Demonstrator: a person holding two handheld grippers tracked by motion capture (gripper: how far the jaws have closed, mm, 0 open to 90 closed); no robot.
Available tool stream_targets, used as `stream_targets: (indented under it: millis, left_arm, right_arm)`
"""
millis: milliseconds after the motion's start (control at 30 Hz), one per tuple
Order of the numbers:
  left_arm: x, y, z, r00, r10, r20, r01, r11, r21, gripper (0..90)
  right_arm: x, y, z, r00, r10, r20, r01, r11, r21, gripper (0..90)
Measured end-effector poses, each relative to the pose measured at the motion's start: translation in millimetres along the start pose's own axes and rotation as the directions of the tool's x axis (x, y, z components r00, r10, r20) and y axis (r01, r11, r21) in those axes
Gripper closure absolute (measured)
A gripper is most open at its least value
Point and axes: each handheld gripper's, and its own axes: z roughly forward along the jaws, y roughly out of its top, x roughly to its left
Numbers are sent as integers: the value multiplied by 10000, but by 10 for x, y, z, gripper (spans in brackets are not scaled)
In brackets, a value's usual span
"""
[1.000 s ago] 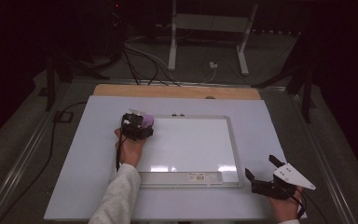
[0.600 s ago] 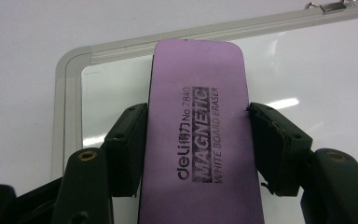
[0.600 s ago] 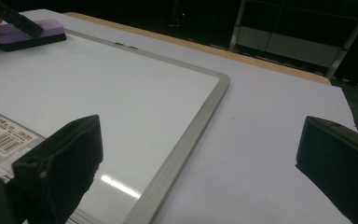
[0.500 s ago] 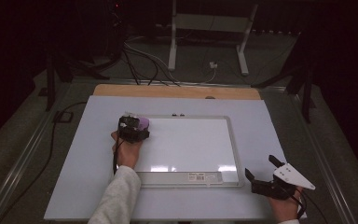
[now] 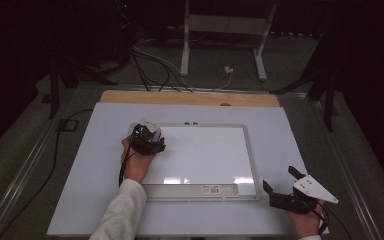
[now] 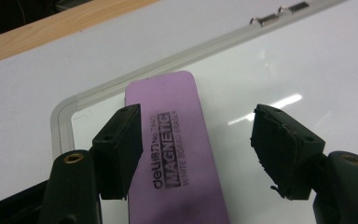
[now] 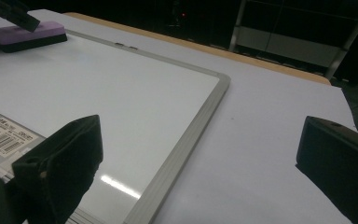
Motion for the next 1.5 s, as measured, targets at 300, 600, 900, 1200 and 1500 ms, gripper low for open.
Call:
stream_targets:
  millis: [300,600,900,1200,1500]
  left_arm:
    - [40,-40,70,10000,-79,-2,79,9984,561,353]
    - [150,-61,49,9980,-618,-90,622,9966,547,371]
    - [248,-87,26,9924,-1187,320,1172,9921,455,440]
    - [318,-158,33,9865,-1604,332,1588,9862,469,433]
    - [406,-190,-40,9743,-2231,-311,2239,9743,230,638]
  right_arm:
    - [-1,-1,3,10000,6,-3,-5,10000,18,9]
    - [-2,0,-1,10000,9,-3,-9,10000,0,9]
    - [0,-2,4,10000,-11,-17,11,10000,23,9]
    - [-3,-2,5,10000,-11,-18,11,10000,24,9]
    - [2,-2,10,10000,-21,-23,21,10000,40,9]
